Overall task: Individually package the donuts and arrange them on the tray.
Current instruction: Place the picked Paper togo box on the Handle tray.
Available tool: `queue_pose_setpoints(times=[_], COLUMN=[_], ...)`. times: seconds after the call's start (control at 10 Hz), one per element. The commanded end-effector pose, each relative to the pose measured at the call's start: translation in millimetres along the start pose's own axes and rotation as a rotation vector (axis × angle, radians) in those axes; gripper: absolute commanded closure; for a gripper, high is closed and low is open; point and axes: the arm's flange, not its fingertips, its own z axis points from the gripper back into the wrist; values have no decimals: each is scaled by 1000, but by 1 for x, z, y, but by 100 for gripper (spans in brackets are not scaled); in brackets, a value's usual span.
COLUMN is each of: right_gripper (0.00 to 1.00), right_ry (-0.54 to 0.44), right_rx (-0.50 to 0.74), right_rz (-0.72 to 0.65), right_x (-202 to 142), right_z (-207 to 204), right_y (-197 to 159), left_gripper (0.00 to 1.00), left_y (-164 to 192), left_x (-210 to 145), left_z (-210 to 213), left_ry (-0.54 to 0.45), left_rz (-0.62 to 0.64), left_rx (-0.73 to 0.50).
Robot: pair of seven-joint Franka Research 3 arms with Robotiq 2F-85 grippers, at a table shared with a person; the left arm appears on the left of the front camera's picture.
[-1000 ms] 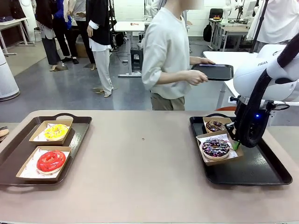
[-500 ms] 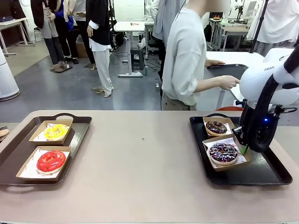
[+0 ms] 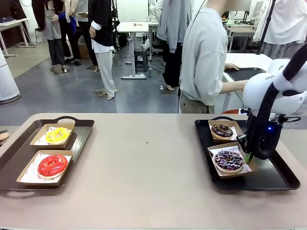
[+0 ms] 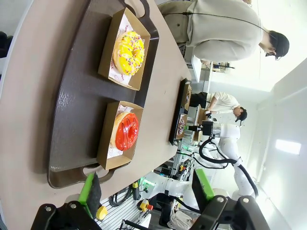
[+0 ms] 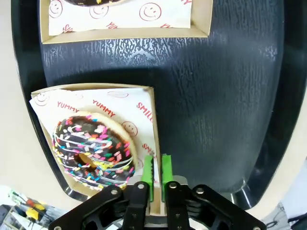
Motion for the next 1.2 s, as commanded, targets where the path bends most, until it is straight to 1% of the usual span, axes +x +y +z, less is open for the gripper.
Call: queue_pose_setpoints(times=[0.0,0.2,0.3,0.4,0.5,0.8,0.9,1.0,1.1], right_gripper=[0,0,16,6,0,0,0,0,0], right_ry=[-10,-22,-25,-19,-14,-21,-38,-84,-149], right_rx=[28,27,29,29,32,29,45,162,277], right_rz=[15,11,10,13,18,24,98,190,240], right_x=[5,1,0,0,0,-3,-16,-39,-61], right_z=[3,9,10,10,10,14,22,43,66], right_y=[-3,-3,-4,-4,-4,-3,-7,-23,-48], left_gripper=[0,0,0,0,0,0,0,0,0], left_y=[-1,-1,-1,-1,-1,-1,-1,-1,-1], left_x=[-2,-2,-2,-2,-2,-2,-2,-2,-2], left_z=[1,1,1,1,1,1,1,1,1], left_ry=[-6,-6,-6,-6,-6,-6,-6,-6,-6], left_rz=[-1,-1,-1,-1,-1,-1,-1,-1,-1], left_rx=[-7,-7,-7,-7,-7,-7,-7,-7,-7])
